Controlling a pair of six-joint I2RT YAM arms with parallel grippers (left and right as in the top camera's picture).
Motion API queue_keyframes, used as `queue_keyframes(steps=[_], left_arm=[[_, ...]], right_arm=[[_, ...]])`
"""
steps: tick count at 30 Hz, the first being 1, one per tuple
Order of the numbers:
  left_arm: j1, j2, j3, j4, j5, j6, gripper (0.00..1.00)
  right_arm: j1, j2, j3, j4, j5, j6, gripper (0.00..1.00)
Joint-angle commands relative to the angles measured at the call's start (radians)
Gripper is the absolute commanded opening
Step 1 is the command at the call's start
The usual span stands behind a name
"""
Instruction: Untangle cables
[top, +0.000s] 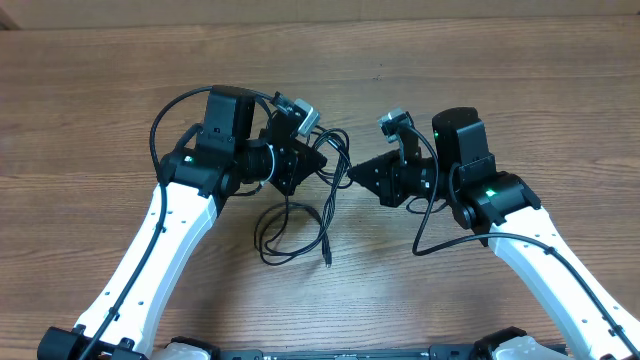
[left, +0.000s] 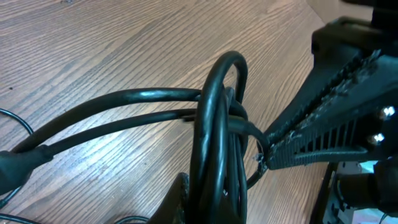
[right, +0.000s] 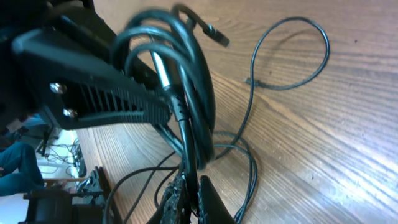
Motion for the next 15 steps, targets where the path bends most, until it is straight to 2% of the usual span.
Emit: queue_keyframes(steps=[1, 15], left_arm=[[-0.003, -0.010, 0.016, 0.018, 0.004, -0.052, 0.04], [-0.003, -0.010, 0.016, 0.043, 0.001, -0.074, 0.04]], right_arm=[[0.003, 0.003, -0.002, -0.022, -0.001, -0.005, 0.04], [0.003, 0.008, -0.002, -0.148, 0.070, -0.005, 0.04]])
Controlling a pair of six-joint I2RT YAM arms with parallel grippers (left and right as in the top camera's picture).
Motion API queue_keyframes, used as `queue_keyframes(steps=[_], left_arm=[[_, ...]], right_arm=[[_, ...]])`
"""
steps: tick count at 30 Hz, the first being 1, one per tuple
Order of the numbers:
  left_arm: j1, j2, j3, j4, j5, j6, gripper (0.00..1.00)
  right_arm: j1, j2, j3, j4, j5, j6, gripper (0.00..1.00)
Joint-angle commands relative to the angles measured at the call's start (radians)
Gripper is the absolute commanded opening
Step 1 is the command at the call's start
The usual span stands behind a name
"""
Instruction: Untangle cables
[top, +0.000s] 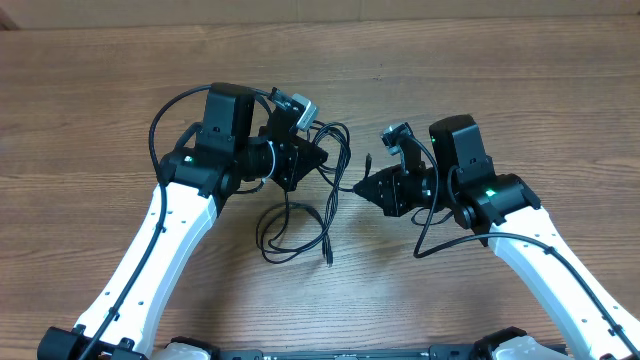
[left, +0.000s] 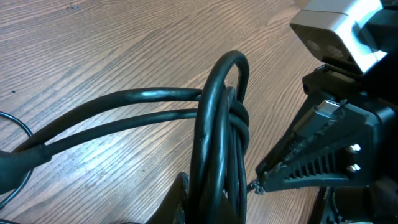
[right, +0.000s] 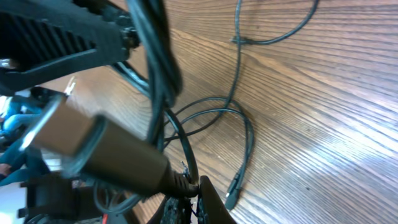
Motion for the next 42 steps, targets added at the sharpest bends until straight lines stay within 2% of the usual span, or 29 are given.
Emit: queue_keyframes(steps=[1, 2, 4, 5, 6, 20, 27, 34, 42], left_arm=[[-0.003, -0.010, 0.016, 0.008, -0.003, -0.017, 0.04], [-0.003, -0.010, 0.016, 0.008, -0.011, -0.017, 0.05], [-0.003, -0.010, 0.016, 0.006, -0.026, -0.017, 0.05], [-0.003, -0.010, 0.016, 0.003, -0.025, -0.017, 0.04], [-0.003, -0.010, 0.016, 0.001, -0.025, -0.017, 0.04], [-0.003, -0.010, 0.016, -0.063, -0.026, -0.014, 0.05], [-0.003, -0.010, 0.016, -0.127, -0.146, -0.009, 0.04], [-0.003, -0.010, 0.016, -0.135, -0.155, -0.009, 0.04], [-0.037, -0.010, 0.016, -0.135, -0.136, -0.009, 0.05]], right_arm=[[0.003, 0.006, -0.002, 0.003, 0.034, -0.005, 0.04], [0.003, 0.006, -0.002, 0.003, 0.034, -0.005, 0.09], [0.003, 0.006, -0.002, 0.003, 0.034, -0.005, 0.38], [0.003, 0.006, -0.002, 0.003, 0.034, -0.005, 0.71], [0.003, 0.006, -0.002, 0.003, 0.034, -0.005, 0.83], [0.003, 0.006, -0.002, 0.045, 0.034, -0.005, 0.78], [0.003, 0.006, -0.002, 0.071, 0.034, 0.000, 0.68], [0.003, 0.006, -0.002, 0.092, 0.008, -0.001, 0.56], [0.003, 0.006, -0.002, 0.148, -0.048, -0.001, 0.63]])
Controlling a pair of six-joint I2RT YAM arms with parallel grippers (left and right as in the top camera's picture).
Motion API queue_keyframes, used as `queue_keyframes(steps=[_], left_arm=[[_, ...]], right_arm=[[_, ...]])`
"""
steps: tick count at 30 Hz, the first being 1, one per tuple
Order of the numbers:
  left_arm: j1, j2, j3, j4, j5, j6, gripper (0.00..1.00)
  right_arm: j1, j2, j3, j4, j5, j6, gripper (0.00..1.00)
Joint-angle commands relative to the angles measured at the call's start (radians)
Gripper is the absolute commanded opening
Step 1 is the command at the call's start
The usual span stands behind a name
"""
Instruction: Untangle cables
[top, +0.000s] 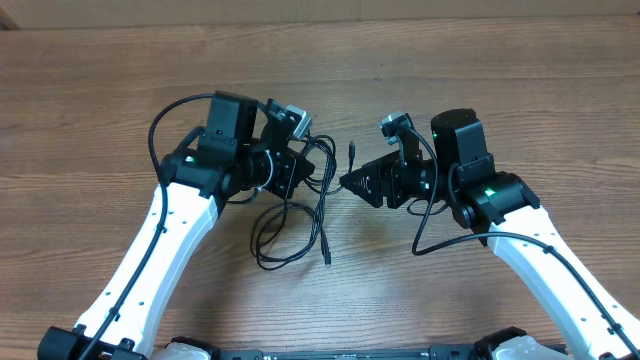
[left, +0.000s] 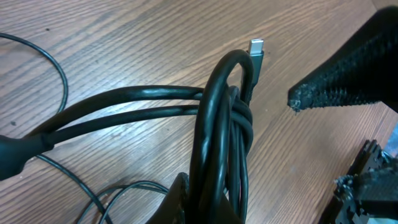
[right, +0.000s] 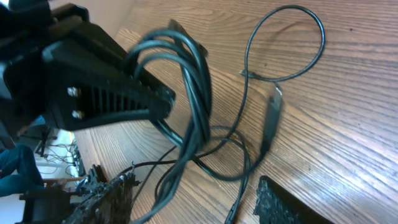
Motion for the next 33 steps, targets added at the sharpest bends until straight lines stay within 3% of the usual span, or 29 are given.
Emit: queue_keyframes(steps=[1, 21, 25, 33], left_arm=[[-0.023, -0.010, 0.016, 0.002, 0.024, -0.002, 0.05], [-0.048, -0.010, 0.016, 0.078, 0.155, -0.002, 0.05], [-0.048, -0.010, 0.016, 0.084, 0.154, -0.002, 0.04], [-0.048, -0.010, 0.016, 0.081, 0.154, -0.002, 0.04]], right_arm=[[0.003, 0.003, -0.002, 0.010, -0.022, -0.005, 0.63], [0.003, 0.003, -0.002, 0.014, -0.001, -0.005, 0.63], [0.003, 0.003, -0.002, 0.014, -0.001, -0.005, 0.54], [0.003, 0.003, -0.002, 0.014, -0.002, -0.005, 0.22]])
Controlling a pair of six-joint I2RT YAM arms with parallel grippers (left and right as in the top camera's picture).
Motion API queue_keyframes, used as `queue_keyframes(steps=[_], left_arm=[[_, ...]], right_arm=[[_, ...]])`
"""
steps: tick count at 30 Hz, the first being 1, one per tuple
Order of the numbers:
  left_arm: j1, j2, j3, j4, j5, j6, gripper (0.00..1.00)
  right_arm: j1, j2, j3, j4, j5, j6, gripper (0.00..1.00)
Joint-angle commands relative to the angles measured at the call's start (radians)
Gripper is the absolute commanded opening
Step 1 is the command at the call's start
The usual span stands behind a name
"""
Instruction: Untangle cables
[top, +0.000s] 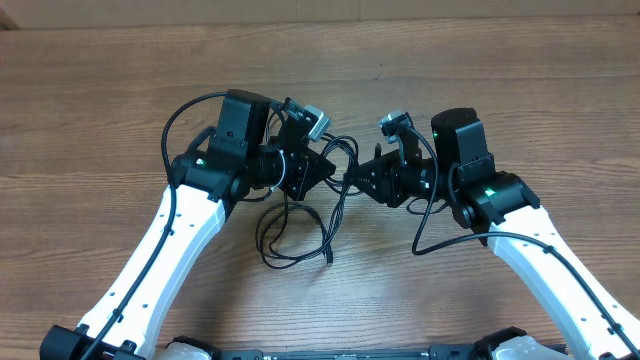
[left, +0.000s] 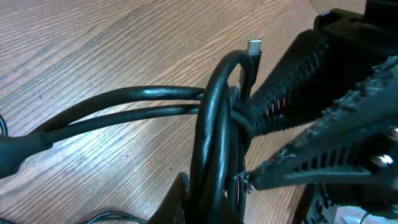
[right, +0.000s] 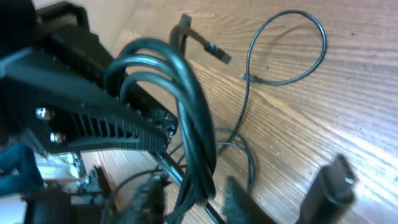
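Note:
A thick black cable (left: 208, 130), bunched into a tight loop, is pinched upright in my left gripper (left: 211, 194), which is shut on it. Its silver-tipped plug (left: 255, 47) pokes out behind the loop. In the overhead view the left gripper (top: 322, 168) and right gripper (top: 352, 180) nearly meet at mid-table. My right gripper (right: 196, 196) is open, one blurred finger on each side of the hanging loop (right: 198, 118). A dark plug (right: 329, 183) fills the lower right of the right wrist view.
A thin black cable (top: 292, 238) lies in loose loops on the wooden table (top: 100, 120) below the two grippers. Another thin loop (right: 286, 50) curls on the wood beyond the bundle. Each arm's own black lead arches beside its wrist.
The left gripper has carried the bundle to the right, up to the right gripper. The right gripper's open fingers, then clear of the cable, now straddle the thick loop.
At first the right gripper was shut on a strand at the bundle held by the left. Then it had pulled back, still shut, with a plug end drawn out. Later it stood open and apart, the plug hanging free. Now both grippers meet at the loop again.

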Motion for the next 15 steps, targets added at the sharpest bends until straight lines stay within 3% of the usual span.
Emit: queue_keyframes(steps=[1, 5, 15], left_arm=[[-0.007, -0.010, 0.016, 0.002, 0.030, -0.002, 0.04], [-0.007, -0.010, 0.016, 0.001, 0.030, -0.002, 0.04], [-0.007, -0.010, 0.016, 0.004, 0.025, -0.002, 0.04]], right_arm=[[0.003, 0.003, -0.002, 0.006, 0.003, 0.000, 0.18], [0.003, 0.003, -0.002, 0.008, 0.003, 0.000, 0.04], [0.003, 0.003, -0.002, 0.009, 0.002, 0.000, 0.04]])
